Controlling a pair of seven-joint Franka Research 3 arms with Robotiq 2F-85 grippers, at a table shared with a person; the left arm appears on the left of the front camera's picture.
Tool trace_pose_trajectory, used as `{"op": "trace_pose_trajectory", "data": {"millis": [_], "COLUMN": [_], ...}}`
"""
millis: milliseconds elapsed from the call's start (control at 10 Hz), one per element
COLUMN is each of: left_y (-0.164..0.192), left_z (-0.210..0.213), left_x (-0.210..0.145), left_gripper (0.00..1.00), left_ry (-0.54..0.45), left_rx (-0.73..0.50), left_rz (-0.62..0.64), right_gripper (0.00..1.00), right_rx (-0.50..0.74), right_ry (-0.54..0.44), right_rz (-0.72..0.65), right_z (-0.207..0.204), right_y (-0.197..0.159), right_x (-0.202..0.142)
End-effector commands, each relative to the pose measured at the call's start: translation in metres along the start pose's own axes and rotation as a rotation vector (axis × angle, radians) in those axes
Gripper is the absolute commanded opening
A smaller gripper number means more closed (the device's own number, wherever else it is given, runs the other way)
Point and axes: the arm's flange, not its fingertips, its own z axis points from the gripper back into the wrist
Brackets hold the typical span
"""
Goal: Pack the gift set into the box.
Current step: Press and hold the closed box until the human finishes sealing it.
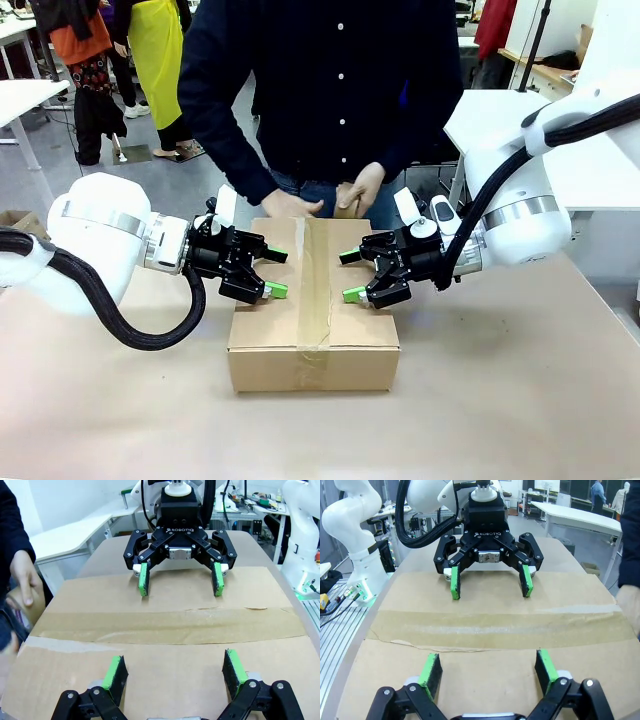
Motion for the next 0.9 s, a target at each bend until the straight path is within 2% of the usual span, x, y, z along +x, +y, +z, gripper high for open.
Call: {"op": "trace_pose_trajectory", "data": {"millis": [0, 600, 700, 800], "left_y": [-0.001, 0.0, 0.002, 0.0], "left_z": [0.0, 0.0, 0.028, 0.073], "left_x": [-0.001, 0.0, 0.013, 0.021], "left_gripper": [1.0, 1.0, 1.0, 1.0], "left_ry": [0.0, 0.0, 0.003, -0.088], "left_rx": [-0.003, 0.0, -0.124, -0.207], "left_rz": [-0.002, 0.0, 0.169, 0.282], "right_gripper": [1.0, 1.0, 1.0, 1.0], "right_rx": [-0.008, 0.0, -0.007, -0.056], "right_ry": [-0.002, 0.0, -0.075, -0.167], "right_rz": [0.012, 0.0, -0.07, -0.234], "right_z": [-0.001, 0.0, 0.032, 0.097], "right_y": [0.001, 0.0, -0.003, -0.004], "right_x": [-0.001, 0.0, 0.018, 0.031]}}
